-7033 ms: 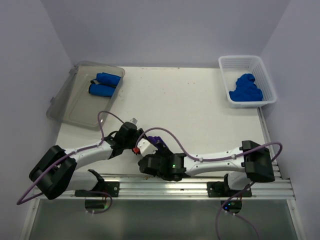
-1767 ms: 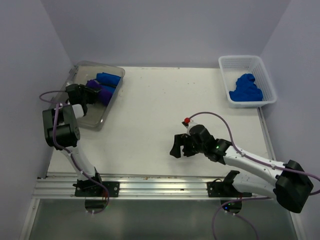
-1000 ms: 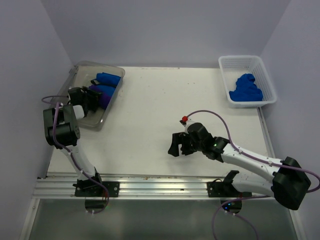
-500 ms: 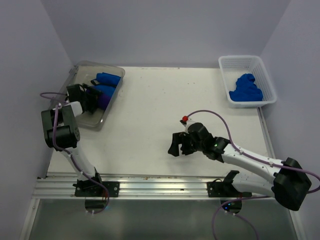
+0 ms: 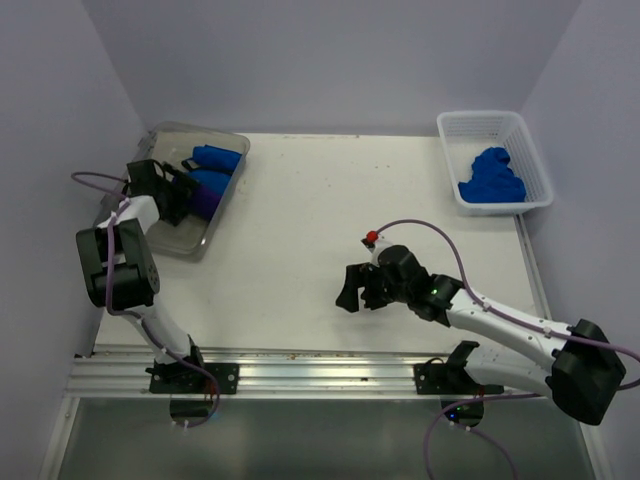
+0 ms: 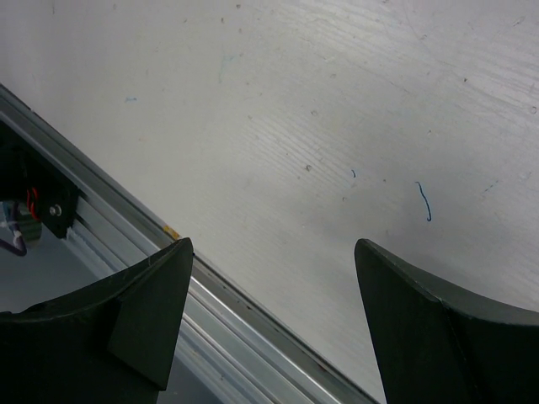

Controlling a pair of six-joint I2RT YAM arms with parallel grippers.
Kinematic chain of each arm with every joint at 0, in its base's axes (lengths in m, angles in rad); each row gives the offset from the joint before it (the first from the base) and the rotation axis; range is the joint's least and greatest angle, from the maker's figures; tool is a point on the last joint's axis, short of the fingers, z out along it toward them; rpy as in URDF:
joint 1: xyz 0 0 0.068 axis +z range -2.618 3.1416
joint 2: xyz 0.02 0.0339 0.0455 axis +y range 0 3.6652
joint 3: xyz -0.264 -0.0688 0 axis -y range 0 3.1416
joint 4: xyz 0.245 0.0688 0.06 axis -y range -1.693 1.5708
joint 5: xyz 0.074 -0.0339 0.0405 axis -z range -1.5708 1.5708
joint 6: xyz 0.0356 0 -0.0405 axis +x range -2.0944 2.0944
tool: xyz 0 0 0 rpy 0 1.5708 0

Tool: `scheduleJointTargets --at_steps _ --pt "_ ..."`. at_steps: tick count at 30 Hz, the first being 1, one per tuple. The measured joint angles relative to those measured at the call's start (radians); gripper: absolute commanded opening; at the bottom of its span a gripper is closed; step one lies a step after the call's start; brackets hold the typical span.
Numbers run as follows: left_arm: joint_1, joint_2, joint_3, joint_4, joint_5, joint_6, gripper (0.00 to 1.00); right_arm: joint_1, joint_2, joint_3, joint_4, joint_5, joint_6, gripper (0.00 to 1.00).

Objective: Roll the towels
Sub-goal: Place the rolled towel into the container

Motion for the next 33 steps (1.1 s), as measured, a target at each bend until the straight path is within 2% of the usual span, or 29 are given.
scheduleJointTargets --at_steps 8,11,13,16,24,33 --pt "0.000 -0.086 0.000 -0.073 -0.024 0.032 0.96 0.000 -0.010 0.000 0.000 0.000 0.003 0.82" --pt "0.000 -0.098 0.004 -0.077 -0.025 0.045 0.87 0.000 -0.010 0.000 0.001 0.000 0.006 0.82" --pt "0.000 -0.091 0.013 -0.085 -0.028 0.050 0.77 0.000 -0.010 0.000 0.001 0.000 0.007 0.82" --pt "0.000 -0.070 0.022 -0.085 -0.032 0.054 0.74 0.000 -0.011 0.000 0.001 0.000 0.008 0.82" --pt "0.003 0.015 0.022 -0.085 -0.049 0.043 0.73 0.000 -0.023 -0.002 0.000 0.000 0.010 0.82" --pt "0.016 0.029 -0.026 -0.041 -0.062 -0.056 0.70 0.000 -0.023 -0.002 0.000 0.001 0.010 0.82"
